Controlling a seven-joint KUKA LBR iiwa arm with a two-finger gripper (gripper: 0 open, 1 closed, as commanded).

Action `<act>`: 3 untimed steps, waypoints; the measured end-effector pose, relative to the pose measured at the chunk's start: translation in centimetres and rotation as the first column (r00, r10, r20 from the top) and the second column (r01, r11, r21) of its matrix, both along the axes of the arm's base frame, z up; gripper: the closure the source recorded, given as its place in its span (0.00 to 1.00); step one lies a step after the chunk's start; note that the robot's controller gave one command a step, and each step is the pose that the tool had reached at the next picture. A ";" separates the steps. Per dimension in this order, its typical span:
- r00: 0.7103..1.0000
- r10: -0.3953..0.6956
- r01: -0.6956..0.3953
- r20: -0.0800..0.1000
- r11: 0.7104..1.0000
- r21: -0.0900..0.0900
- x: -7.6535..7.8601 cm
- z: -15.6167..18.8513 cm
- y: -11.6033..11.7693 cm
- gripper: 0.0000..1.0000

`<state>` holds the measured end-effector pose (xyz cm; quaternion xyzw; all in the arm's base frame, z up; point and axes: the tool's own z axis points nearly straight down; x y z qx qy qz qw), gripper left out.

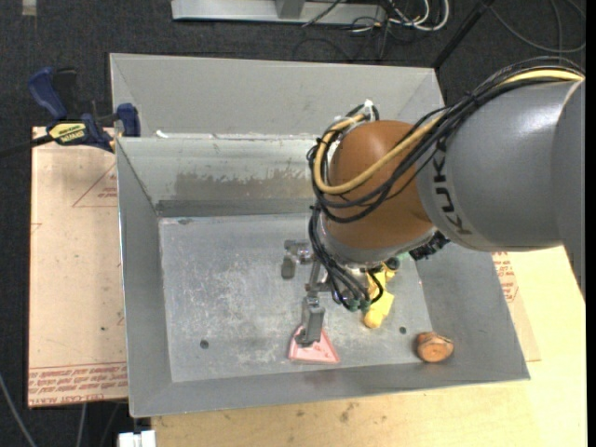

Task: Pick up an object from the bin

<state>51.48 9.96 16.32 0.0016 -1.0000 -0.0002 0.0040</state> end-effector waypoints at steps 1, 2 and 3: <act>1.000 -0.003 0.003 0.008 1.000 0.001 0.2 0.5 0.0 0.00; 0.996 0.092 -0.092 0.013 0.996 0.001 -0.8 -3.4 -3.8 0.00; 0.998 0.056 -0.056 0.008 0.998 0.000 -2.0 -6.3 -5.0 0.00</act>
Offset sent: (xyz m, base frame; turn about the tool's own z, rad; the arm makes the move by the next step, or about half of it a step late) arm -0.0199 -0.0816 -0.0778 -0.1829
